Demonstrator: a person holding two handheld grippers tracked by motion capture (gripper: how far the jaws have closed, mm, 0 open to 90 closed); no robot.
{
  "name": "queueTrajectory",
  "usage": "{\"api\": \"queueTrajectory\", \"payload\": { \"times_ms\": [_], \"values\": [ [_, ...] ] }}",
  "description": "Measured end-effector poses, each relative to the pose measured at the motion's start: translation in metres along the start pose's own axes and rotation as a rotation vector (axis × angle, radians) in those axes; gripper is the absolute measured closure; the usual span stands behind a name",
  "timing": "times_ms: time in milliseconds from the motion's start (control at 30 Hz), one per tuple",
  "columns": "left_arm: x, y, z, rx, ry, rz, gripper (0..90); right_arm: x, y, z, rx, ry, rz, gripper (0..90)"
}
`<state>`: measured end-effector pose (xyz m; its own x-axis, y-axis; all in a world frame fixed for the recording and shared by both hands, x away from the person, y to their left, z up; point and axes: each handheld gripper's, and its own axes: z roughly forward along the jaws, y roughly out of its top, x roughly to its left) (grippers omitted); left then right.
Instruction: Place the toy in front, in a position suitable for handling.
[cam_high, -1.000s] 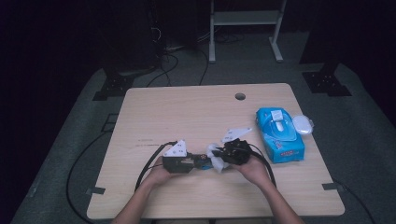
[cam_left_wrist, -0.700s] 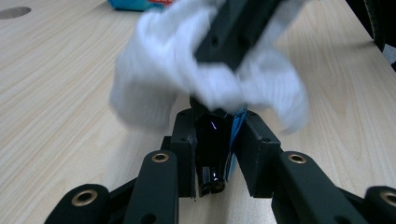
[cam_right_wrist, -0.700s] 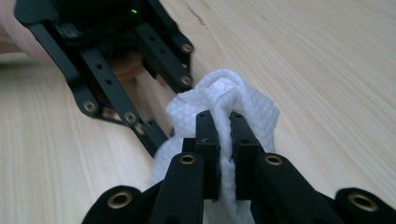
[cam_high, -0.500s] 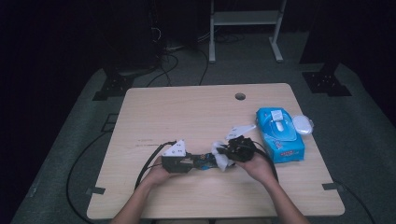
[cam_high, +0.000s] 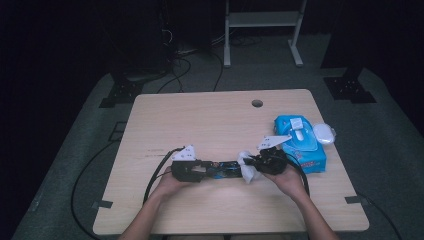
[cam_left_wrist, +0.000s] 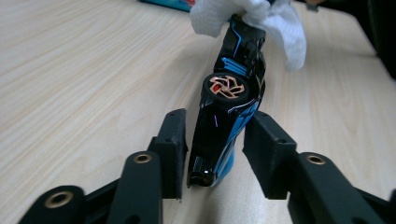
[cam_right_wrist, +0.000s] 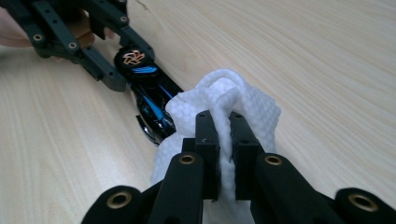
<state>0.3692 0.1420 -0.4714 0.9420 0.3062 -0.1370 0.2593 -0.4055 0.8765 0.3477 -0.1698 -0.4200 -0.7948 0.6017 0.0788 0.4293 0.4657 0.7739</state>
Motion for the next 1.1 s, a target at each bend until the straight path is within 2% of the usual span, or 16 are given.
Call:
{"api": "queueTrajectory", "payload": {
  "times_ms": [133, 267, 433, 500, 667, 800, 900, 1033, 1100],
  "values": [
    [0.002, 0.003, -0.005, -0.024, -0.022, -0.052, 47.1, 0.001, -0.003, -0.002, -0.012, 0.009, 0.006, 84.3],
    [0.003, 0.006, -0.010, -0.064, -0.030, -0.100, 42.8, 0.002, -0.005, -0.002, -0.022, -0.001, -0.001, 84.3],
    [0.007, 0.009, -0.011, -0.068, -0.060, -0.170, 38.8, 0.005, -0.007, -0.002, -0.029, 0.001, -0.016, 84.3],
    [0.007, 0.011, -0.009, -0.072, -0.069, -0.183, 38.3, 0.007, -0.009, -0.003, -0.036, 0.004, -0.018, 84.3],
    [0.008, 0.013, -0.003, -0.067, -0.056, -0.203, 38.4, 0.010, -0.011, -0.004, -0.044, 0.000, -0.041, 84.3],
    [0.014, 0.014, -0.004, -0.087, -0.043, -0.263, 38.7, 0.011, -0.011, -0.004, -0.044, 0.000, -0.049, 84.4],
    [0.016, 0.014, -0.003, -0.059, -0.033, -0.278, 38.6, 0.011, -0.012, -0.004, -0.049, 0.003, -0.049, 84.3],
    [0.016, 0.013, -0.001, -0.047, -0.047, -0.297, 36.2, 0.012, -0.013, -0.005, -0.057, 0.005, -0.051, 84.4],
    [0.015, 0.013, -0.001, -0.043, -0.050, -0.294, 36.0, 0.013, -0.014, -0.006, -0.059, 0.007, -0.052, 84.3]
  ]
}}
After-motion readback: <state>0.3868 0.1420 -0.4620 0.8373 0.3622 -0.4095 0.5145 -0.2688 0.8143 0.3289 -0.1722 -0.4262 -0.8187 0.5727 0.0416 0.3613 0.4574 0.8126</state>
